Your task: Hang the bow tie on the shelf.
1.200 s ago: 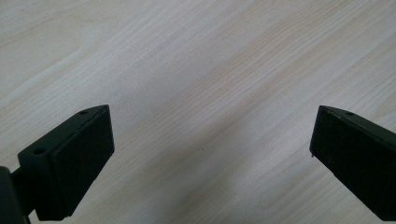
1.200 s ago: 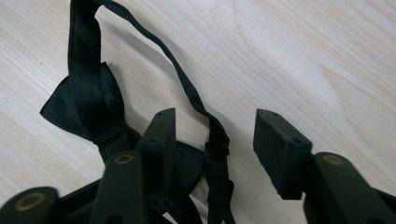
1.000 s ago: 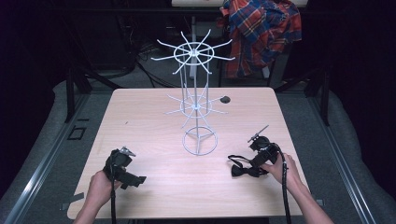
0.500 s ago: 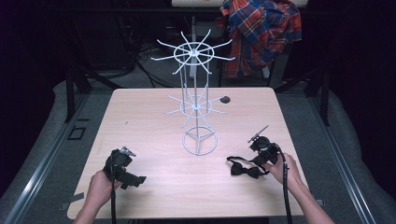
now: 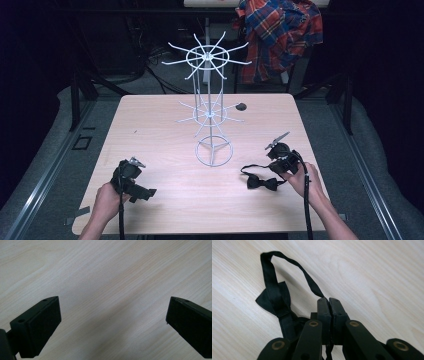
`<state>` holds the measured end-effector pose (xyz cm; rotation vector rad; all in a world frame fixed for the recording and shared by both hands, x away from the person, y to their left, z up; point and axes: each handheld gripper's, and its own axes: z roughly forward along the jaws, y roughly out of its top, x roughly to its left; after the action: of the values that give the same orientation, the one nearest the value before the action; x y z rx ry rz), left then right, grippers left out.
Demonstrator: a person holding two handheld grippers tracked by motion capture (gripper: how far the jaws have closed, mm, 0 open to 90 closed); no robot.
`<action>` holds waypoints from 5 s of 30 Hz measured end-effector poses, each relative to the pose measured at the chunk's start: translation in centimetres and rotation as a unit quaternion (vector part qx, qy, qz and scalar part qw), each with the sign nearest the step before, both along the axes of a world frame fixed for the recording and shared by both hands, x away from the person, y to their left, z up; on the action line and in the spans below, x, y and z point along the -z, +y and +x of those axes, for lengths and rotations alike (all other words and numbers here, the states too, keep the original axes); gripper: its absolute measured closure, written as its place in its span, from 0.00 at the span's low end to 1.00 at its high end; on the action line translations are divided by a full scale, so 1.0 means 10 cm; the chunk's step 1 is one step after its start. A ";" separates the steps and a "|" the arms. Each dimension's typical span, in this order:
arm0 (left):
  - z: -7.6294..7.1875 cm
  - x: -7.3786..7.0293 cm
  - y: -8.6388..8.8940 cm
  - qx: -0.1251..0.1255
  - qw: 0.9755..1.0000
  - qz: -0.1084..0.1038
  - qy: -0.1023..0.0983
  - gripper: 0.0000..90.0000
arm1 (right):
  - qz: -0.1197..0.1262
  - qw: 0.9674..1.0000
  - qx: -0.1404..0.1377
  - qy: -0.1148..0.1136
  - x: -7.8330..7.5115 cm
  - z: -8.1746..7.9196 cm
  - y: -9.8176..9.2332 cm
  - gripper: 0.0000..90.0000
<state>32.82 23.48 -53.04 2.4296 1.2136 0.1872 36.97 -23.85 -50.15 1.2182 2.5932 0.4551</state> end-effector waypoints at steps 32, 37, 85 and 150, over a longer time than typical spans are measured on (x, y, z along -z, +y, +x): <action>0.00 0.00 -0.01 0.002 1.000 0.001 -0.001 0.00 | 0.053 0.992 -0.023 -0.115 -0.63 -0.27 0.06 0.98; 0.00 0.00 -0.01 0.003 1.000 0.001 0.001 0.00 | 0.053 0.990 -0.026 -0.127 -0.70 -0.30 0.08 0.98; -0.01 0.01 -0.06 0.009 1.000 0.013 0.004 0.00 | 0.073 0.979 -0.052 -0.183 -1.08 -0.27 0.34 0.98; -0.03 0.01 -0.02 0.007 1.000 0.012 0.006 0.00 | 0.125 0.966 -0.059 -0.219 -1.29 0.24 0.55 0.98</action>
<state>32.52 23.31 -53.16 2.4614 1.2062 0.1847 39.37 -18.35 -37.28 0.9029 2.2762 0.9801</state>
